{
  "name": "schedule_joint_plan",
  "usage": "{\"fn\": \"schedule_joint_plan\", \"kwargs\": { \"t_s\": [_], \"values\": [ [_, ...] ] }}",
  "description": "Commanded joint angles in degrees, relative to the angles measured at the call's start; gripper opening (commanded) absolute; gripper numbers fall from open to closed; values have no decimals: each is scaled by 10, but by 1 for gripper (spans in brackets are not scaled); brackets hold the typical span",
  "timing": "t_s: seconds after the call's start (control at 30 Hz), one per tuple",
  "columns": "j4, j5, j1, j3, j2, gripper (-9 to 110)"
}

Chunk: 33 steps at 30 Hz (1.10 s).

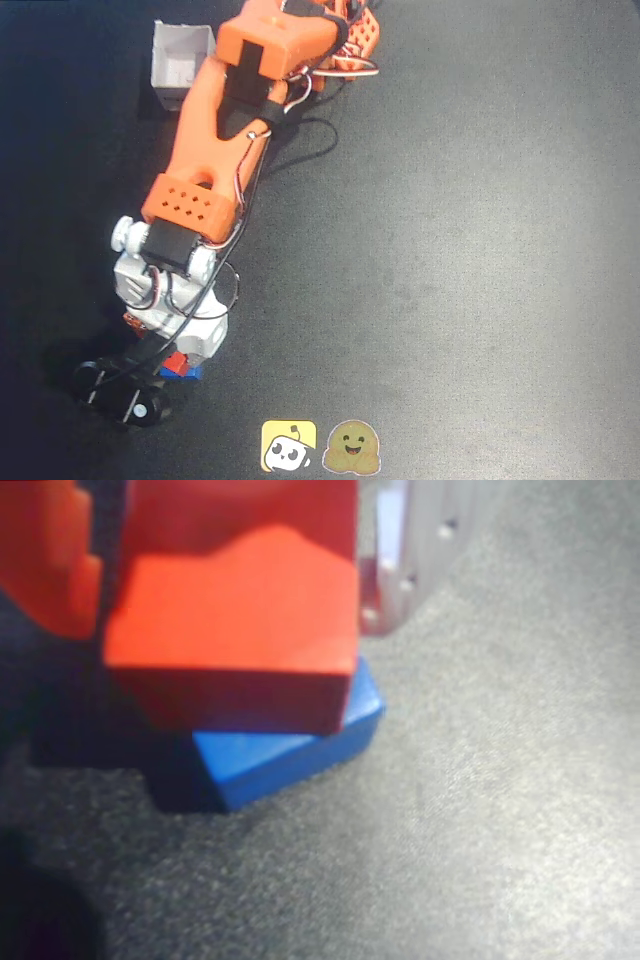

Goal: Put the red cube on top of the blue cube.

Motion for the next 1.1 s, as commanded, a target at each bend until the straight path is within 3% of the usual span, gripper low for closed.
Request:
{"fn": "schedule_joint_plan", "kwargs": {
  "t_s": [0.0, 0.5, 0.73, 1.07],
  "values": [
    [4, -1, -5, -36, 29, 21],
    [24, -39, -4, 25, 131, 21],
    [0, -63, -3, 132, 234, 20],
    [-76, -97, -13, 411, 473, 0]
  ]
}}
